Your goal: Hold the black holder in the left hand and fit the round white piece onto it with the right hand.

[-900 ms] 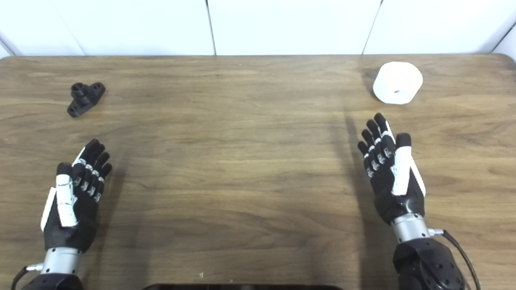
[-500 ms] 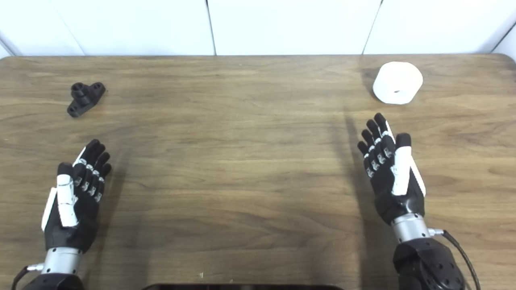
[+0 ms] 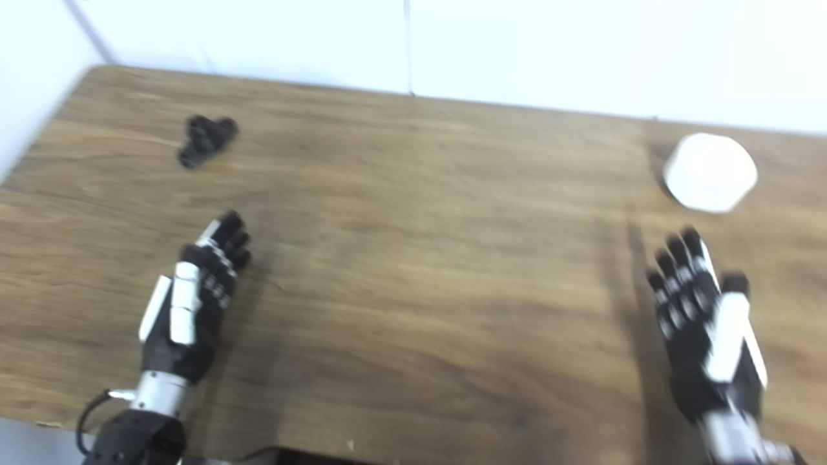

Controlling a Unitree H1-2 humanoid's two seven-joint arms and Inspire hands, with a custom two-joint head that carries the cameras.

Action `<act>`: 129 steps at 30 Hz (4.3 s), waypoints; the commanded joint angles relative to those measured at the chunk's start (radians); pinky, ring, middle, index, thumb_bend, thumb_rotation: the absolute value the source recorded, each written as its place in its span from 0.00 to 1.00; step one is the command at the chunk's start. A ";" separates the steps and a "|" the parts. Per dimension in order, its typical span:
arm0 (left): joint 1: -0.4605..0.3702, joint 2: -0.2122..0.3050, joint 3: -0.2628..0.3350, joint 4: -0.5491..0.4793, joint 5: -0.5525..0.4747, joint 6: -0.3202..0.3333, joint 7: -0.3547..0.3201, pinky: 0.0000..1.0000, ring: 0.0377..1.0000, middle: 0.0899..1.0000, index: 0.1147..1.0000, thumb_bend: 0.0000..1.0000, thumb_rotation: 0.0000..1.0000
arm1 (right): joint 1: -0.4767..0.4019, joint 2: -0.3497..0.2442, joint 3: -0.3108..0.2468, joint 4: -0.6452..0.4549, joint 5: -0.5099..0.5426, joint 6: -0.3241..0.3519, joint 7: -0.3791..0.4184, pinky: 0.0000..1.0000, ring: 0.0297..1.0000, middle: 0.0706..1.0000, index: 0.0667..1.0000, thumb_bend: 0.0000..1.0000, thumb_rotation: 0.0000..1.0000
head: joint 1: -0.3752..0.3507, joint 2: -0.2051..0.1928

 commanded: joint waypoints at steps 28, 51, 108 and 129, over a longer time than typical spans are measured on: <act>0.048 -0.058 -0.089 0.122 0.072 -0.210 0.047 1.00 1.00 0.99 0.95 0.54 0.99 | 0.108 -0.057 0.007 0.134 0.022 -0.187 0.086 1.00 1.00 1.00 1.00 0.74 1.00 | 0.041 -0.146; -0.033 -0.026 -0.038 -0.011 0.374 -0.039 0.153 0.93 0.94 0.96 0.95 0.70 0.50 | 0.103 -0.073 0.002 0.149 0.018 -0.195 0.077 1.00 1.00 1.00 1.00 0.73 1.00 | 0.027 -0.140; -0.654 0.328 0.049 0.544 0.781 0.273 0.257 0.97 1.00 0.95 0.83 0.95 0.45 | 0.115 -0.115 0.075 0.157 0.047 -0.236 0.010 1.00 1.00 1.00 1.00 0.71 1.00 | 0.028 -0.129; -0.726 0.361 -0.017 0.723 0.813 0.309 0.297 1.00 1.00 0.95 0.83 0.93 0.42 | 0.122 -0.119 0.092 0.143 0.052 -0.235 -0.009 1.00 1.00 1.00 1.00 0.71 1.00 | 0.023 -0.124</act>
